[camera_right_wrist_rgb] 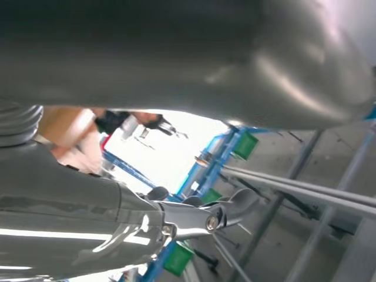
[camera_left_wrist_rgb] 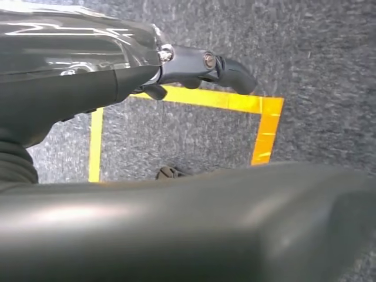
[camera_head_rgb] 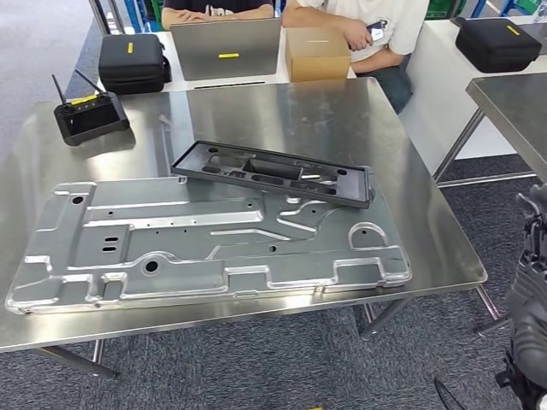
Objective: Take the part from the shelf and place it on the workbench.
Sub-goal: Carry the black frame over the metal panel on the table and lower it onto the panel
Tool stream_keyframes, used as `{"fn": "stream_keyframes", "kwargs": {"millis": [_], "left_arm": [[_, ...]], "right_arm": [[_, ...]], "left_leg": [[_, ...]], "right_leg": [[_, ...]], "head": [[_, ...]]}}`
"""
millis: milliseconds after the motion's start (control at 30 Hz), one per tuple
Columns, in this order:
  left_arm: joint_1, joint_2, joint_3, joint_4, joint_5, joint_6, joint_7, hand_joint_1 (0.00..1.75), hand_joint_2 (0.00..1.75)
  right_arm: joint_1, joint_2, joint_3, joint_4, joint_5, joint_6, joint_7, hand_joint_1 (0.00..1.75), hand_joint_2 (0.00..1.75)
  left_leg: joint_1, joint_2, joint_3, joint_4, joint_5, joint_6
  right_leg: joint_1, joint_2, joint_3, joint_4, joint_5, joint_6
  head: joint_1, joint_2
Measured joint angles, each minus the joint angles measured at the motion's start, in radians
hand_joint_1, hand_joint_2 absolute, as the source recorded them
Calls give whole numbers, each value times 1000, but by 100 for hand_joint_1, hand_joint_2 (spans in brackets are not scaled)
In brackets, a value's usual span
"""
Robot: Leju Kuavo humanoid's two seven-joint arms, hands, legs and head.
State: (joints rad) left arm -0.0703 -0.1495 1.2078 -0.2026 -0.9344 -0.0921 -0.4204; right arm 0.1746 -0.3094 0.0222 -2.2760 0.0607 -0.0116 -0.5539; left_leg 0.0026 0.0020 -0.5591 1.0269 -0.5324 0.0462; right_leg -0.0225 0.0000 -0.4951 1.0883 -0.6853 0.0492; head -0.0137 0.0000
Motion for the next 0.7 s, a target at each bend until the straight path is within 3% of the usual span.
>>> {"fn": "stream_keyframes", "kwargs": {"millis": [67,100,133,200,267,333,433,467,533,600,633,667,700], "left_arm": [[1,0,1,0,0,4,5,0,0],[2,0,1,0,0,6,7,0,0],[3,0,1,0,-1,6,8,0,0],[3,-1,1,0,-2,6,10,0,0],[2,0,2,0,-4,7,12,0,0],[2,2,3,0,-6,7,14,0,0],[2,1,4,0,-8,7,14,0,0],[2,1,5,0,-8,7,14,0,0],[2,1,7,0,-8,7,14,0,0],[2,1,10,0,-8,7,14,0,0],[2,1,12,0,-8,7,14,0,0],[2,1,13,0,-8,7,14,0,0],[2,1,14,0,-8,7,14,0,0]], "right_arm": [[42,3,-9,-9,-7,8,-4,0,0],[62,6,-13,-11,-10,13,-5,0,0],[79,9,-15,-14,-12,18,-7,0,0],[108,15,-21,-19,-15,28,-12,0,0],[130,23,-26,-24,-18,36,-14,0,0],[147,32,-31,-26,-23,45,-14,0,0],[163,47,-33,-27,-28,59,-13,0,0],[167,52,-33,-27,-29,63,-12,0,0],[175,63,-34,-27,-29,71,-11,0,0],[184,73,-35,-27,-29,76,-11,0,0],[188,78,-35,-27,-29,78,-11,0,0],[192,82,-35,-27,-30,80,-11,0,0],[195,86,-36,-27,-30,83,-11,0,0]], "left_leg": [[1,2,-1,-1,1,1],[2,2,-2,0,1,1],[4,3,-2,1,1,0],[12,3,-1,7,-1,-6],[14,1,-6,17,-4,-23],[11,-1,-13,24,-1,-41],[13,-2,-21,34,-9,-58],[14,-2,-30,57,-35,-62],[15,-2,-64,157,-115,-69],[14,-2,-92,267,-171,-69],[13,-2,-85,282,-171,-66],[10,-2,-59,256,-154,-59],[6,-3,-16,195,-125,-50]], "right_leg": [[-1,1,-63,129,-58,5],[-3,0,-85,174,-64,8],[-5,0,-91,182,-49,13],[-11,-1,-52,85,29,25],[-14,0,-4,-27,82,31],[-11,4,2,-55,86,21],[-12,1,-14,-54,94,-10],[-13,-1,-21,-55,99,-20],[-11,-6,-38,-55,111,-37],[-5,-9,-56,-54,122,-45],[-2,-11,-62,-54,127,-46],[2,-12,-68,-54,132,-46],[5,-12,-71,-54,137,-46]], "head": [[0,0],[0,0],[0,0],[0,0],[1,0],[1,0],[1,0],[1,0],[0,0],[0,0],[0,0],[0,0],[0,0]]}}
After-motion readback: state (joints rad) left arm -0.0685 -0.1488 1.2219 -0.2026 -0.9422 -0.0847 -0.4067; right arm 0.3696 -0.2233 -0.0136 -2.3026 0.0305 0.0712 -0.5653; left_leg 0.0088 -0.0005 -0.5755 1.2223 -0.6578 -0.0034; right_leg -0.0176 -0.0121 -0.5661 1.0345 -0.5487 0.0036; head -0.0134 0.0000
